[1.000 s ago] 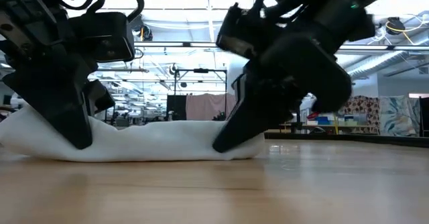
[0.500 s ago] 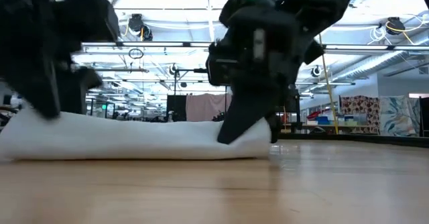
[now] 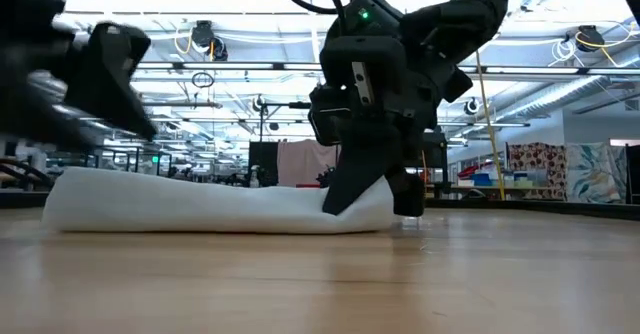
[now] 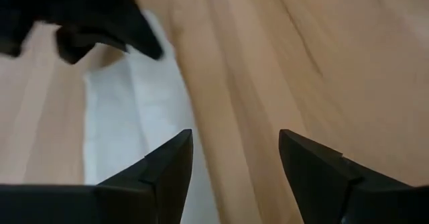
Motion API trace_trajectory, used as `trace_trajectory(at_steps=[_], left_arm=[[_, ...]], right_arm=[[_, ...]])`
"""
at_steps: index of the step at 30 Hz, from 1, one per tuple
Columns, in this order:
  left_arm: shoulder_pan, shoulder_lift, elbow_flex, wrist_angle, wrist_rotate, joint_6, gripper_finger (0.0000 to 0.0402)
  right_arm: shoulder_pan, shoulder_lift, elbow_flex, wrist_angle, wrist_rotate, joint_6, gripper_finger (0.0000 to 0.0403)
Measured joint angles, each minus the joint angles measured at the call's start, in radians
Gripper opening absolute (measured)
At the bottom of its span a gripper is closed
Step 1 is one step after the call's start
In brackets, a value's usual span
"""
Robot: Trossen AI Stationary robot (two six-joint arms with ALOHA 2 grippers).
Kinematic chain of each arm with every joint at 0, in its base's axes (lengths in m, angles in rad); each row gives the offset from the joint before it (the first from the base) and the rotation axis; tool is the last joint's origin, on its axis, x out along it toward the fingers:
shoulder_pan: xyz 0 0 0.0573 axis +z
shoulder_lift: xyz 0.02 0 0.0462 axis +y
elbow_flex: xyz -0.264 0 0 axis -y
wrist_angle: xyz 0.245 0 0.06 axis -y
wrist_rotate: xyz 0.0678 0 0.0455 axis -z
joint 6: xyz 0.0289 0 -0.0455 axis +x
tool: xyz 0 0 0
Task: Roll towel
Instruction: Roll the white towel
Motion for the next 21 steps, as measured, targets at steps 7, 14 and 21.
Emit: trace_trajectory(at_steps=[7,14,21], left_arm=[[-0.003,0.123,0.000,0.014,-0.097,0.103,0.0226],[0.039,0.125,0.001,-0.087,-0.085,0.093,0.0217],[0.105,0.121,0.005,-0.128,0.009,0.059,0.0164]], right_arm=[[0.000,0.000,0.000,-0.002,-0.030,0.041,0.0007],[0.000,0.000,0.000,0.002,-0.035,0.046,0.0008],[0.000,0.000,0.000,0.007,-0.078,0.034,0.0008]])
